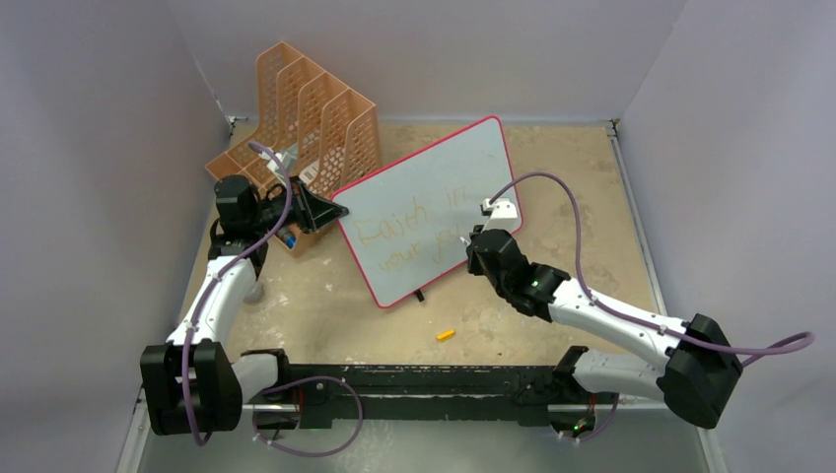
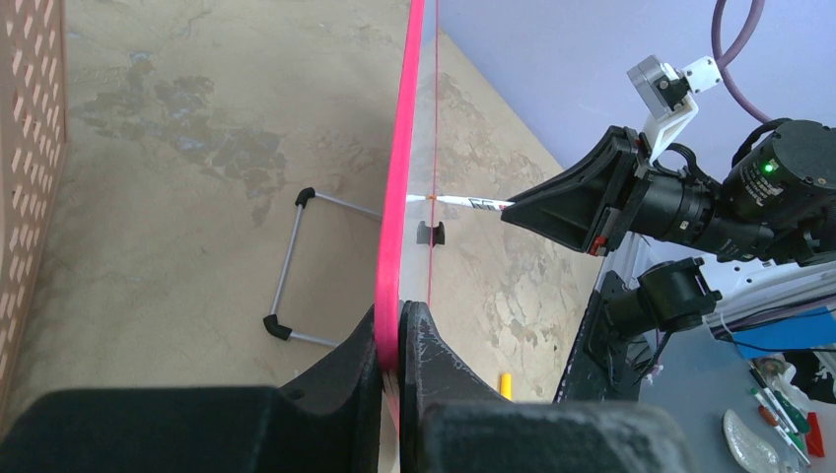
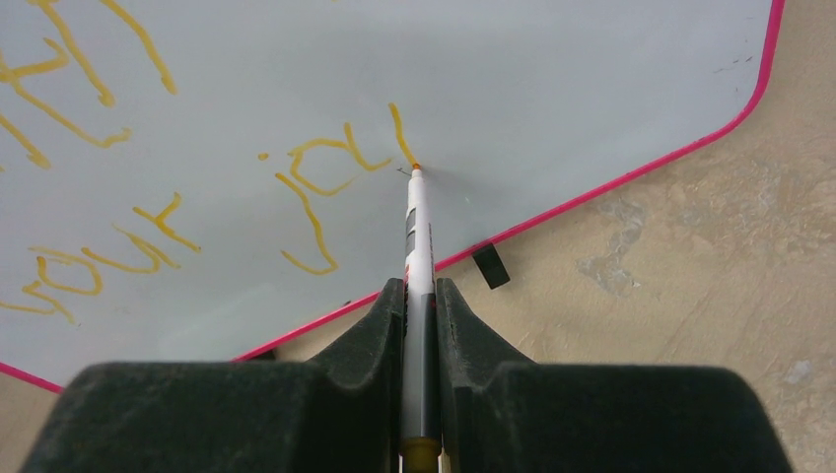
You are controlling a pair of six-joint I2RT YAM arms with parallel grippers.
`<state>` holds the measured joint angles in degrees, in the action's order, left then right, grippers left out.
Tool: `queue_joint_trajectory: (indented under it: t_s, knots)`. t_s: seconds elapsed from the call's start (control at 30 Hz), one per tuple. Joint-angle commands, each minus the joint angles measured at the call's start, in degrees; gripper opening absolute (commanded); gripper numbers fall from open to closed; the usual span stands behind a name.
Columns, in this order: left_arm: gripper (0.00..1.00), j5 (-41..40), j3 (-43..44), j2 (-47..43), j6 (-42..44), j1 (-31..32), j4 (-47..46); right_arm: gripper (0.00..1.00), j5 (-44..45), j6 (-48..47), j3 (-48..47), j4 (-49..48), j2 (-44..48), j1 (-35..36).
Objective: Write a sentence on the whiteboard
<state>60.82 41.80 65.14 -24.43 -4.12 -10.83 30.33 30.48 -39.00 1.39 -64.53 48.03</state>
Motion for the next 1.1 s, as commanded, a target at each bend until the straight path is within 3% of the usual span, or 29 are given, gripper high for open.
queue_joint_trajectory:
  t_s: [0.0,0.27,1.07]
  knots:
    - [0.0,-1.8,2.0,0.0,5.3,-0.5,-0.7,0.0,1.2,1.6,-1.7,1.0,-0.3,-0.1]
    - [0.0,-1.9,2.0,0.1,5.4,-0.5,-0.6,0.0,2.9,-1.4,-1.7,-1.1,3.6,-0.2]
    - [0.0,-1.7,2.1,0.2,5.4,-0.5,-0.7,0.0,1.8,-6.3,-2.7,-7.3,1.5,-2.0]
